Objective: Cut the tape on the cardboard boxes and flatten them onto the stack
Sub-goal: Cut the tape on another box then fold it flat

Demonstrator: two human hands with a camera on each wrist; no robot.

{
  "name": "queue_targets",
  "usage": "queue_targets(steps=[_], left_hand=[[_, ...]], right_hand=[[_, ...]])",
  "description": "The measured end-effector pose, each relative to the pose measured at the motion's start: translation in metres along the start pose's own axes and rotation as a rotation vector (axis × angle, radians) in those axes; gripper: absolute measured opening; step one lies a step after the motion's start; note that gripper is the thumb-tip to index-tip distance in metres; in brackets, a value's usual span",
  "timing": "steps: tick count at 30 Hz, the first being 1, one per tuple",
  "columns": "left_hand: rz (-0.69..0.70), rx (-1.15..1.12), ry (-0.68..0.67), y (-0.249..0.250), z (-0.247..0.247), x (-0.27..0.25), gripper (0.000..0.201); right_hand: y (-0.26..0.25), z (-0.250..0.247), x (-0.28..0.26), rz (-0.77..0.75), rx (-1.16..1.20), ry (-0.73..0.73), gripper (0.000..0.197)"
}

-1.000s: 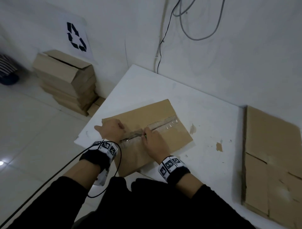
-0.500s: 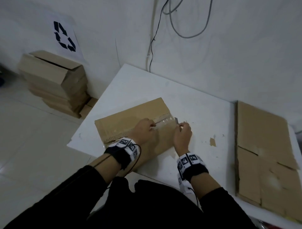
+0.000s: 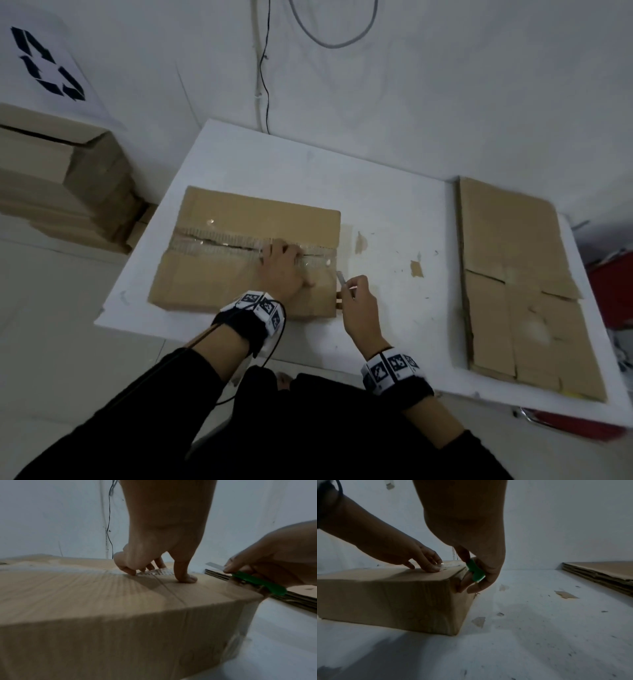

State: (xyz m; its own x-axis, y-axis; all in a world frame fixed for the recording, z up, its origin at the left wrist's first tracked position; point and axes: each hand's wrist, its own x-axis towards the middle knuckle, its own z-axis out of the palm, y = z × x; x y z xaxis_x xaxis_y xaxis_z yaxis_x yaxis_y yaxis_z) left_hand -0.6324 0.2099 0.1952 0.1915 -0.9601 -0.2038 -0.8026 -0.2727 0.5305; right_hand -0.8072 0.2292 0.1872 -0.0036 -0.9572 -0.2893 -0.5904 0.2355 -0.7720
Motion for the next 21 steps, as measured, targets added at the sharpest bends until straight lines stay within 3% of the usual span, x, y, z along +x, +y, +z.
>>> queue_targets(steps=[2,5,7,9,14,17,21], left_hand=[[0.030,0.042,-0.019,0.004,-0.005,0.003,0.058],[0.067,0.077,-0.066,0.011,-0.006,0.004,0.047],[0.077,0.104,-0.119,0.013,-0.007,0.004,0.045],[0.083,0.121,-0.155,0.014,-0.007,0.006,0.049],[0.070,0.071,-0.155,0.025,0.002,0.007,0.081],[0.032,0.076,-0.142,0.031,0.007,0.005,0.084],[0.036,0.023,-0.087,0.027,0.012,-0.001,0.078]], right_hand=[[-0.003,-0.004,0.003,-0.021,-0.015,0.005,0.016],[-0.016,-0.015,0.020,-0.199,-0.107,0.095,0.009],[-0.027,-0.020,0.037,-0.272,-0.122,0.033,0.006],[-0.032,-0.023,0.052,-0.273,-0.117,-0.039,0.004],[-0.030,-0.026,0.066,-0.244,-0.095,-0.072,0.005],[-0.027,-0.031,0.067,-0.236,-0.071,-0.112,0.006],[-0.018,-0.042,0.069,-0.212,-0.115,-0.031,0.005]])
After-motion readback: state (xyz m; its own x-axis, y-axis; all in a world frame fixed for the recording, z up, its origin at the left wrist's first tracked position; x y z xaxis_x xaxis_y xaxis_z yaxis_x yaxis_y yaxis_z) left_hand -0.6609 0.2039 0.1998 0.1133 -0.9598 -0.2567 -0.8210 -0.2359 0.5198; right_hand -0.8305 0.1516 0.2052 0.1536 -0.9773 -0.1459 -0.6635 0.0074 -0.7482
